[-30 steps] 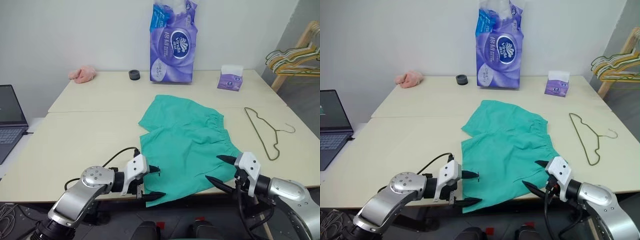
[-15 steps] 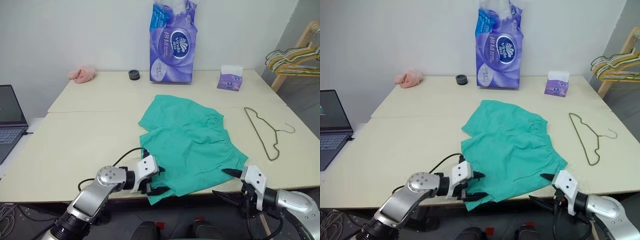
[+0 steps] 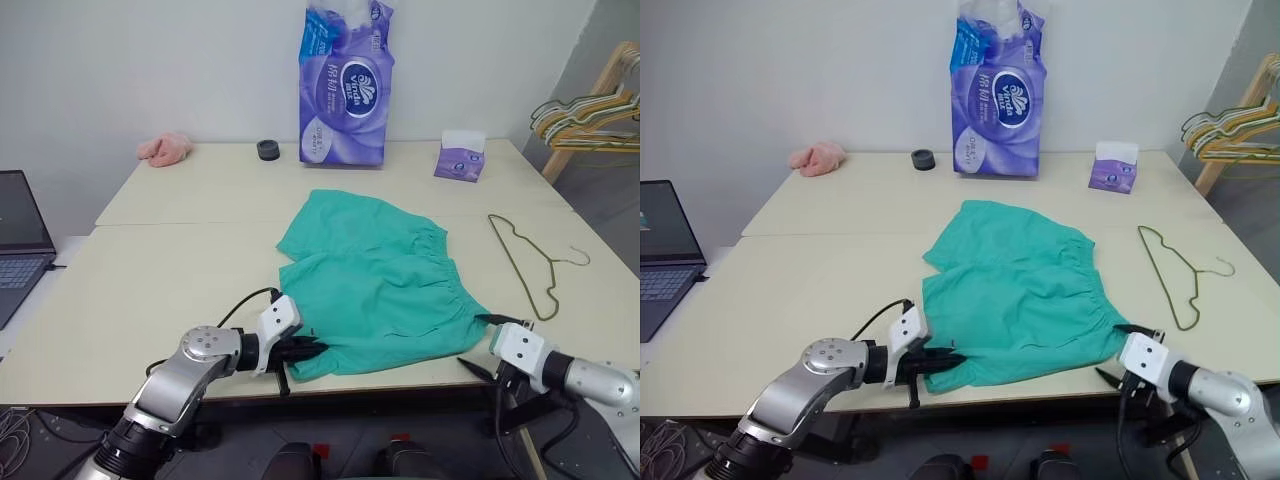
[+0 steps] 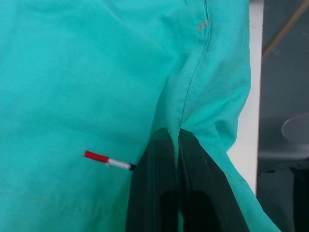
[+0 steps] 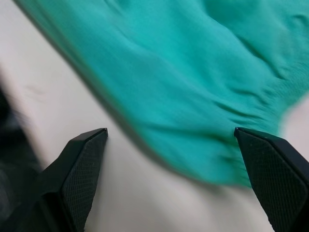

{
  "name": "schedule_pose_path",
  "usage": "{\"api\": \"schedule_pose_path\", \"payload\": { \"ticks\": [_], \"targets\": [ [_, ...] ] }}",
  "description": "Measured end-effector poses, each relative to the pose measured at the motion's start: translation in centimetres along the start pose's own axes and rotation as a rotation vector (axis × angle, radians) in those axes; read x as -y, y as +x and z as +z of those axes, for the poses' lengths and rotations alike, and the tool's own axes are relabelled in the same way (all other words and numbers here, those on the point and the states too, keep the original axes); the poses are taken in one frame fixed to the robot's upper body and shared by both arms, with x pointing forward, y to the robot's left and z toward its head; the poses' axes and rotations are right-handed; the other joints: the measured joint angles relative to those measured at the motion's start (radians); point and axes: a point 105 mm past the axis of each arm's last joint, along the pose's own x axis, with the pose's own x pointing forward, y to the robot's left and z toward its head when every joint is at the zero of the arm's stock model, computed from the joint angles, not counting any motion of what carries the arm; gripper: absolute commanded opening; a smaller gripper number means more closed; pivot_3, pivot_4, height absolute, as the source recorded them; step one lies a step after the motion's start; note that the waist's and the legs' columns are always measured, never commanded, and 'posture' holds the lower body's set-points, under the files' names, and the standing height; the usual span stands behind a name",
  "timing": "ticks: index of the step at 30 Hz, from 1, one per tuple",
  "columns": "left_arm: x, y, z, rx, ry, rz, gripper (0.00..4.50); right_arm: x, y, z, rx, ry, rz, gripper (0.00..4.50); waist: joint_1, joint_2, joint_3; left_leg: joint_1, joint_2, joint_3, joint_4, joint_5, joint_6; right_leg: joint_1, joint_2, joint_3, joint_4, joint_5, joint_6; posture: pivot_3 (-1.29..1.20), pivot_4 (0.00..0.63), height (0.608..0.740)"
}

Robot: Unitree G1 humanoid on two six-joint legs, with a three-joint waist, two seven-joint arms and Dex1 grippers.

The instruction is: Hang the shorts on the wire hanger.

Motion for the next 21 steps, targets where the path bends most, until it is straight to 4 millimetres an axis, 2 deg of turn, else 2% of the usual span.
{"api": "schedule_pose_path", "payload": {
  "ticks": [5, 8, 9, 11, 15, 21],
  "targets": [
    [-0.3, -0.2, 0.1, 0.003, 0.009, -0.005, 0.03, 2.0, 0.8, -0.5, -0.028, -0.224, 0.014, 4.50, -0.004, -0.001, 0.000, 0.004, 0.000, 0.001, 0.000, 0.000, 0.000, 0.004, 0.000, 0.001, 0.000, 0.000, 0.000, 0.01, 0.048, 0.740],
    [-0.5, -0.2, 0.2, 0.005, 0.012, -0.001, 0.03, 3.1, 1.8, -0.3, -0.033, -0.338, 0.031, 4.50, -0.007, -0.001, 0.001, 0.011, 0.001, 0.000, -0.001, -0.001, 0.000, 0.011, 0.000, 0.001, -0.002, -0.004, -0.006, 0.01, 0.048, 0.740],
    [-0.5, -0.2, 0.2, 0.006, 0.015, -0.002, 0.01, 3.3, 2.1, -0.1, -0.031, -0.364, 0.035, 4.32, -0.007, -0.001, 0.001, 0.011, 0.001, 0.000, -0.001, -0.001, 0.000, 0.012, 0.000, 0.001, -0.002, -0.004, -0.006, 0.02, 0.044, 0.740],
    [-0.5, -0.3, 0.2, 0.006, 0.016, -0.005, 0.00, 3.3, 2.6, 0.1, -0.025, -0.396, 0.053, 3.88, -0.007, -0.002, 0.001, 0.012, 0.001, -0.001, -0.001, -0.001, 0.000, 0.013, 0.000, 0.000, -0.002, -0.004, -0.005, 0.02, 0.044, 0.740],
    [-0.3, -0.5, 0.1, -0.008, 0.021, -0.026, 0.00, 2.9, 3.2, 0.4, -0.014, -0.454, 0.113, 2.65, -0.010, -0.001, 0.001, 0.012, 0.001, -0.001, -0.001, -0.002, 0.000, 0.013, 0.000, 0.001, -0.001, -0.004, -0.005, 0.02, 0.042, 0.740],
    [0.3, -1.2, -0.6, -0.046, 0.032, -0.084, 0.00, 1.7, 2.7, 0.4, -0.013, -0.519, 0.232, 0.56, -0.010, -0.001, 0.001, 0.012, 0.001, -0.001, -0.001, -0.002, 0.001, 0.013, 0.000, 0.001, -0.001, -0.004, -0.006, 0.01, 0.046, 0.740]
  ]
}}
